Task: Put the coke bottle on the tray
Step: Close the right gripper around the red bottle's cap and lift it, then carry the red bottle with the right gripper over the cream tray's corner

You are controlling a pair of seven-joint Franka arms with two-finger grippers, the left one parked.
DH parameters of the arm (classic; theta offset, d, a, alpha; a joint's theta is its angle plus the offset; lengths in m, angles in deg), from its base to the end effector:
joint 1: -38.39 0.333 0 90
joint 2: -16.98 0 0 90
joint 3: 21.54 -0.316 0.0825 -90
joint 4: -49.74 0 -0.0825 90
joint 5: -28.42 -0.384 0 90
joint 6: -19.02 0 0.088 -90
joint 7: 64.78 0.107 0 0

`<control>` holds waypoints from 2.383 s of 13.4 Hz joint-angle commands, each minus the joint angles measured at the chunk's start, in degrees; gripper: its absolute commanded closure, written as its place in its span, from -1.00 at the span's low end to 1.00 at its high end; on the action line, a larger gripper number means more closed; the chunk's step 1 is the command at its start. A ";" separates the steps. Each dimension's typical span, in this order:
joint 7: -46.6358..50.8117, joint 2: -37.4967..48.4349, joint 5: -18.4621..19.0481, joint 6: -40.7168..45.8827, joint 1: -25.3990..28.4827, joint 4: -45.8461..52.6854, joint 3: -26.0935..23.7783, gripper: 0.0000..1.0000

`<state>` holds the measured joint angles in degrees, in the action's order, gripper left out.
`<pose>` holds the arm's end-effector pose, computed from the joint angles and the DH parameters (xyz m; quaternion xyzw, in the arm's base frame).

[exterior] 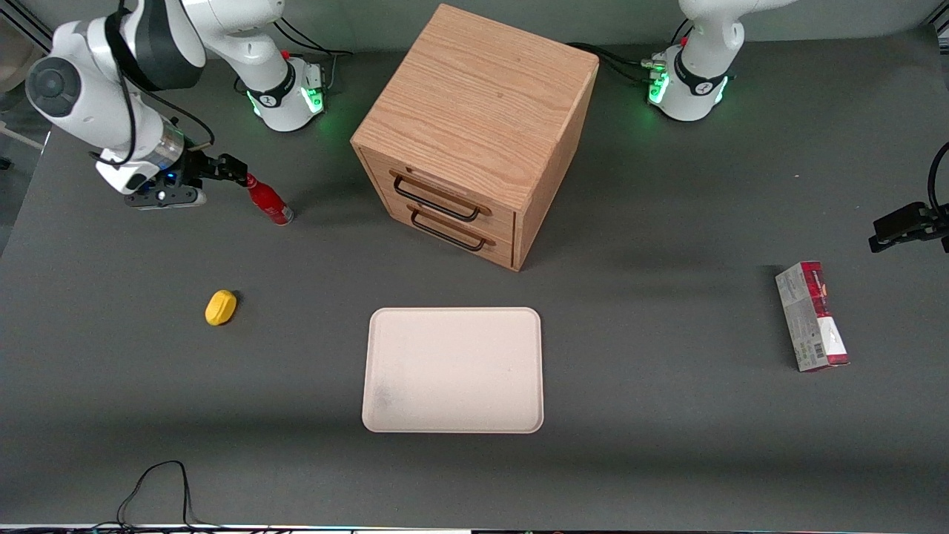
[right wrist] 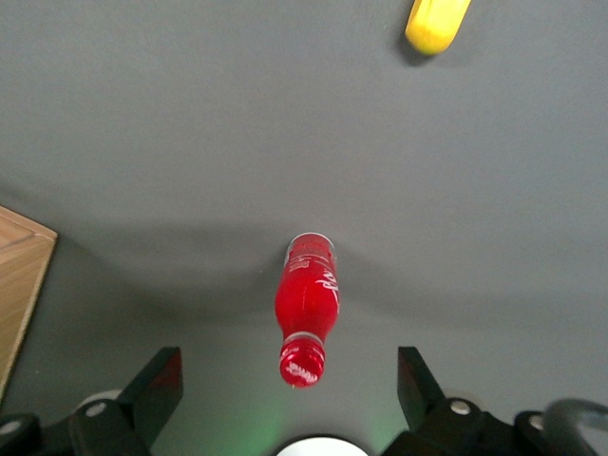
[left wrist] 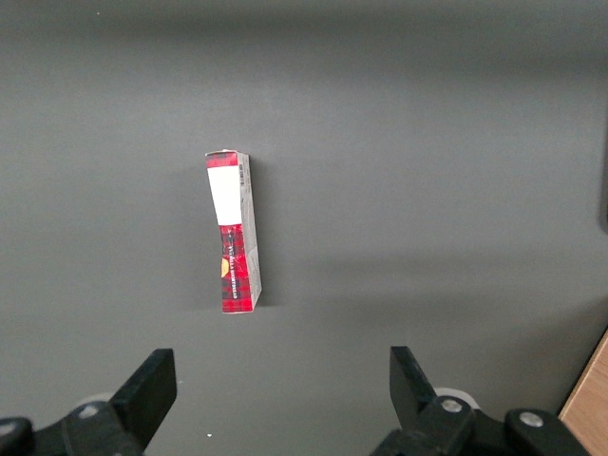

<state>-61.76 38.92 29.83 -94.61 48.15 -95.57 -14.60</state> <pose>0.3929 0.0185 0.3932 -0.9962 -0.0104 0.0865 0.0069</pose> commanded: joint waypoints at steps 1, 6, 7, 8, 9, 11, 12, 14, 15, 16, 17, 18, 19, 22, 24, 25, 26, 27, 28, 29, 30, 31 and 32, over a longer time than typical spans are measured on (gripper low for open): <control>-0.56 1.62 0.43 -5.36 0.00 -6.55 0.01 -1.00; -0.30 0.30 3.25 -10.21 -0.27 -12.01 0.01 -1.00; -0.29 0.04 3.25 -10.21 -0.36 -12.36 0.01 -1.00; -0.29 -0.49 3.25 -10.21 -0.36 -12.36 0.01 -1.00; -0.38 -0.58 3.25 -10.21 -0.36 -12.28 0.01 -0.98; -0.30 -0.67 3.25 -10.30 -0.44 -12.28 0.01 -0.57; -0.29 -0.84 3.25 -10.30 -0.53 -12.10 0.01 -0.18; -0.29 -1.19 3.25 -10.30 -0.53 -11.84 0.09 0.53; -0.29 -1.54 3.25 -10.38 -0.62 -11.75 0.10 0.78; -0.29 -1.72 3.25 -10.38 -0.62 -11.49 0.10 0.99; -0.29 -1.72 3.25 -10.38 -0.53 -11.31 0.10 1.00; -0.29 -1.72 3.25 -10.38 -0.53 -11.22 0.10 1.00; 0.23 -1.72 3.25 -10.30 -0.53 -10.87 0.01 1.00; 2.34 -1.81 3.07 -9.42 -0.44 -7.20 -0.08 1.00; 2.43 -3.99 2.81 -8.10 -0.53 -1.59 -0.17 1.00; 2.43 -5.84 2.72 -7.58 -0.62 2.27 -0.25 1.00; 2.52 -8.03 2.63 -5.83 -0.71 6.92 -0.60 1.00; 2.52 -10.92 2.28 -2.51 -0.97 12.97 -1.30 1.00; 2.52 -14.69 0.80 1.79 -1.49 20.08 -2.27 1.00; 2.60 -18.56 -0.61 6.27 -2.63 28.07 -4.63 1.00; 2.87 -22.34 -1.14 10.23 -4.73 35.46 -7.17 1.00; 3.57 -25.86 -1.15 13.58 -6.14 42.32 -9.64 1.00; 4.62 -29.72 -1.23 16.31 -7.20 49.00 -11.66 1.00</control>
<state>-59.40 20.10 29.74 -85.96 43.62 -63.73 -22.10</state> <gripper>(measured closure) 0.683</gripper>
